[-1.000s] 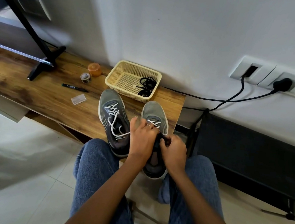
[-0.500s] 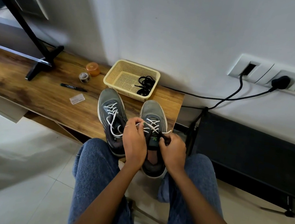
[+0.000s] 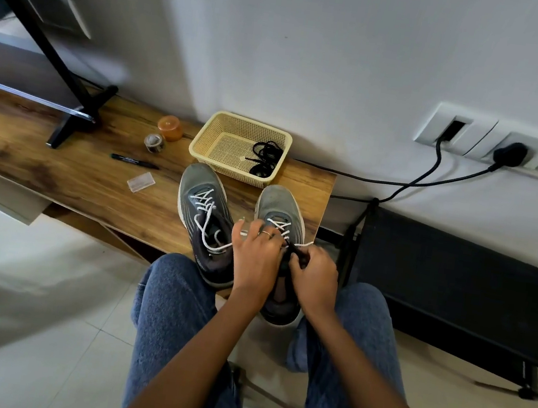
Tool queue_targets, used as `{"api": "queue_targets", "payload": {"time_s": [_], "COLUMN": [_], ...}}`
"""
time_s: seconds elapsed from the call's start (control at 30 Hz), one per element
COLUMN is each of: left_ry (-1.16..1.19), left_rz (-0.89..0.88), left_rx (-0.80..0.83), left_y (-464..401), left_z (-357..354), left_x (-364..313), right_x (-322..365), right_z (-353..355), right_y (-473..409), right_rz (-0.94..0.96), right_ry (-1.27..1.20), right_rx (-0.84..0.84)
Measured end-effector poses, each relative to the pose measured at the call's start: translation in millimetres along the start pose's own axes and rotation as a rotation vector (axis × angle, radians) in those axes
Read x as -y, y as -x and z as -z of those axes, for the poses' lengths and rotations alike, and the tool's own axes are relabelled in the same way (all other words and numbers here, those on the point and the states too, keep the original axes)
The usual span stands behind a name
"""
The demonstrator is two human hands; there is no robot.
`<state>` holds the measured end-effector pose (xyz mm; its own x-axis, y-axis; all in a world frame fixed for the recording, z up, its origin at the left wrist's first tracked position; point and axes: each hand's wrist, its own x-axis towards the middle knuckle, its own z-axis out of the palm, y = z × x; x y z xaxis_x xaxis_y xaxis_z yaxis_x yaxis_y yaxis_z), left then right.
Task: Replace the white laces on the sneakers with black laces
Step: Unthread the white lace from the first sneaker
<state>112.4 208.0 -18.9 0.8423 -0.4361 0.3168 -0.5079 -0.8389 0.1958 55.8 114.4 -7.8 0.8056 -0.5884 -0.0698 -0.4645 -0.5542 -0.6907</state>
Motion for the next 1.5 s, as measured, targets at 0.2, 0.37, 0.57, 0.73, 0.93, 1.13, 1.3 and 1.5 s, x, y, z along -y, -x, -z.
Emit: {"api": "queue_targets", "payload": {"time_s": [0.2, 0.37, 0.57, 0.73, 0.93, 1.13, 1.3, 1.5], "left_ry": [0.247, 0.636, 0.7, 0.21, 0.034, 0.168, 0.539, 0.583], "left_rz": [0.111, 0.386, 0.525, 0.108, -0.091, 0.045, 0.312, 0.56], "left_rx": [0.021, -0.009, -0.089, 0.008, 0.022, 0.034, 0.063, -0.053], "left_y": [0.9, 6.7, 2.5, 1.6, -3.5, -0.9, 6.1, -14.8], "left_z": [4.7, 17.0, 27.1, 12.5, 0.7, -1.8, 18.6, 37.0], "left_x": [0.0, -1.2, -7.9, 0.7, -1.5, -1.1, -9.5, 15.5], "right_x": [0.9, -0.3, -0.7, -1.1, 0.5, 0.3, -0.4, -8.4], "right_z": [-1.3, 0.1, -1.6, -1.3, -0.4, -0.2, -2.2, -0.3], "right_y": [1.4, 1.3, 1.2, 1.3, 1.9, 3.1, 3.8, 2.6], "right_rz": [-0.009, -0.02, -0.029, -0.026, -0.019, -0.03, -0.041, -0.064], "right_ry": [-0.006, 0.004, -0.006, -0.017, 0.003, -0.003, -0.007, -0.032], "right_rx": [-0.017, -0.024, -0.022, -0.012, 0.001, -0.012, -0.007, -0.053]}}
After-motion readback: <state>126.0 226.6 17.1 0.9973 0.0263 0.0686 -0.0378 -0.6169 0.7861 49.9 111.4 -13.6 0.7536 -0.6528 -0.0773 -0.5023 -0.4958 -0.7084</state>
